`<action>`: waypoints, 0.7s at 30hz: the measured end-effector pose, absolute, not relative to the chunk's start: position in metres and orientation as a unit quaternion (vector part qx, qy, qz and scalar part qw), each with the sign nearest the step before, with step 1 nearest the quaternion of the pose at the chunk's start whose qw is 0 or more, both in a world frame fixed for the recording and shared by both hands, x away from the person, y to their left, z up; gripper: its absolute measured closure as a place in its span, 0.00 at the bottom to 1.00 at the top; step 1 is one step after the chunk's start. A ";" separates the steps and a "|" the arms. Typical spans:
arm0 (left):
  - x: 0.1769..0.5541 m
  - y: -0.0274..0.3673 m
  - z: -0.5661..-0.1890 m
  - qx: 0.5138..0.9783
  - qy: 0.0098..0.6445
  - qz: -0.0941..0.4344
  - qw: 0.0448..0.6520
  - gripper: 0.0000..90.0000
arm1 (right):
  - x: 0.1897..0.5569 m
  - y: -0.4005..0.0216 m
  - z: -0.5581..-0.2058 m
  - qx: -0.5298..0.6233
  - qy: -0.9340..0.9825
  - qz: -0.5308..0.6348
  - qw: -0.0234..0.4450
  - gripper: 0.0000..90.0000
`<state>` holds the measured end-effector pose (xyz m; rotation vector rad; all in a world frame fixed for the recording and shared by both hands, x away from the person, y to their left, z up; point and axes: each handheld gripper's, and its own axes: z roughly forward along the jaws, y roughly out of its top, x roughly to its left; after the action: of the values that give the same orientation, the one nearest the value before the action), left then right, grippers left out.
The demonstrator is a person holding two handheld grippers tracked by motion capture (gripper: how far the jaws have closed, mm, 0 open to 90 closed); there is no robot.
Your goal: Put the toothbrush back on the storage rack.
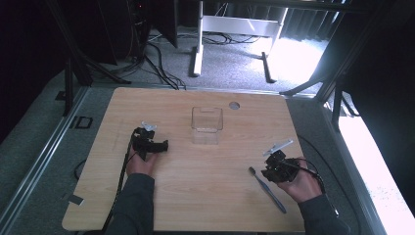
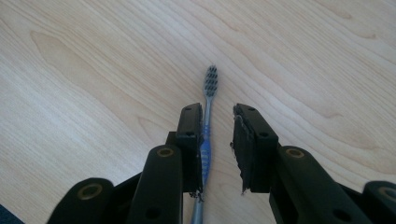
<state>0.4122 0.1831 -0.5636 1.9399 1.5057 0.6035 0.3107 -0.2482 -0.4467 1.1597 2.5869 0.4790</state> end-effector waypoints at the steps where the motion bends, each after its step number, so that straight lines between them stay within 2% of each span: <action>1: 0.412 0.183 -0.564 0.731 0.568 0.228 0.302 0.09 | 0.311 -0.248 -0.447 0.399 0.892 0.164 0.132 0.80; 21: 0.412 0.183 -0.564 0.731 0.568 0.228 0.302 0.09 | 0.319 -0.244 -0.451 0.404 0.899 0.135 0.097 0.80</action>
<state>0.4122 0.1831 -0.5636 1.9400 1.5056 0.6034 0.3187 -0.2439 -0.4510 1.1977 2.6633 0.4004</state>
